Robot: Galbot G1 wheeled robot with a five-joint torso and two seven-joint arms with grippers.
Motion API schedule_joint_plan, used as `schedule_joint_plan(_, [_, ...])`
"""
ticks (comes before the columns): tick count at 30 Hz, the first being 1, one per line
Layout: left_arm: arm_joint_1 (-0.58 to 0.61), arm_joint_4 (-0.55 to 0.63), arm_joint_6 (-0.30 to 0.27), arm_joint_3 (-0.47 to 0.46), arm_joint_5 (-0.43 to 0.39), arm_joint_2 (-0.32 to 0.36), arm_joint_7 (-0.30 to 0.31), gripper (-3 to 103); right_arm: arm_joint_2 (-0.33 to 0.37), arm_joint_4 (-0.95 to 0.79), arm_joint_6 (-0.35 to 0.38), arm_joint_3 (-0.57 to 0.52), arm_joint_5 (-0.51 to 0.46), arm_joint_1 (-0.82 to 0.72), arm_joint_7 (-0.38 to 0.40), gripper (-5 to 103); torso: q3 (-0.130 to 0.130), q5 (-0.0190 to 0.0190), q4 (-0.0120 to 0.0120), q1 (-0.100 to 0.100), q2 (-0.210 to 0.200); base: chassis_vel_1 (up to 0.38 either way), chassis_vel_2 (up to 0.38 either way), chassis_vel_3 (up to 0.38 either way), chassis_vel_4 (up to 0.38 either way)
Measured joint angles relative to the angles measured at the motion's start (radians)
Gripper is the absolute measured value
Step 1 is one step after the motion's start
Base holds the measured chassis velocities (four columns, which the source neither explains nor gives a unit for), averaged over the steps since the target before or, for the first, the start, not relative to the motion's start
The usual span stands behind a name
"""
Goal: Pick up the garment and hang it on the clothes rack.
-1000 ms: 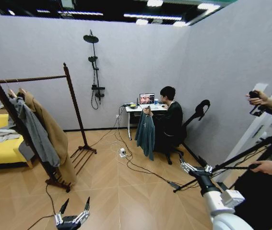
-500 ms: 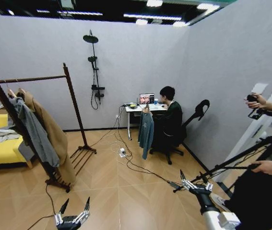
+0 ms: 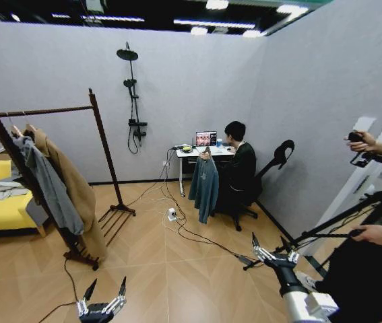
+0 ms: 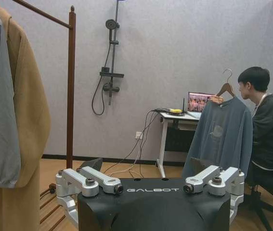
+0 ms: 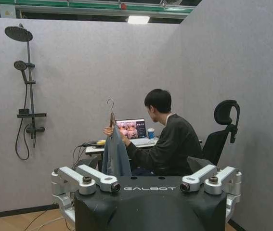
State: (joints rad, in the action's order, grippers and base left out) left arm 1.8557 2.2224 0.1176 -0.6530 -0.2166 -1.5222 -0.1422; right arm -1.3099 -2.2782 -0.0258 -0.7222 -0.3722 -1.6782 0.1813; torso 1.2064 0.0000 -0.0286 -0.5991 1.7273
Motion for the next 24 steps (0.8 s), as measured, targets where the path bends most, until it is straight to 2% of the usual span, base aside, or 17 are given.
schedule_joint_plan(11, [0.000, 0.000, 0.000, 0.000, 0.000, 0.000, 0.000, 100, -0.003, 0.011, -0.012, -0.015, -0.017, 0.001, -0.007, 100, 0.000, 0.0001, 0.0000, 0.000, 0.000, 0.000, 0.000, 0.000, 0.000])
schedule_joint_plan(16, [0.000, 0.000, 0.000, 0.000, 0.000, 0.000, 0.000, 100, 0.001, -0.008, 0.036, -0.010, -0.030, 0.005, -0.006, 100, 0.000, 0.0000, 0.0000, 0.000, 0.000, 0.000, 0.000, 0.000, 0.000])
schedule_joint_plan(24, [0.000, 0.000, 0.000, 0.000, 0.000, 0.000, 0.000, 100, 0.006, -0.021, 0.046, -0.008, -0.047, 0.007, -0.009, 100, 0.000, 0.0000, -0.0001, 0.000, 0.000, 0.000, 0.000, 0.000, 0.000])
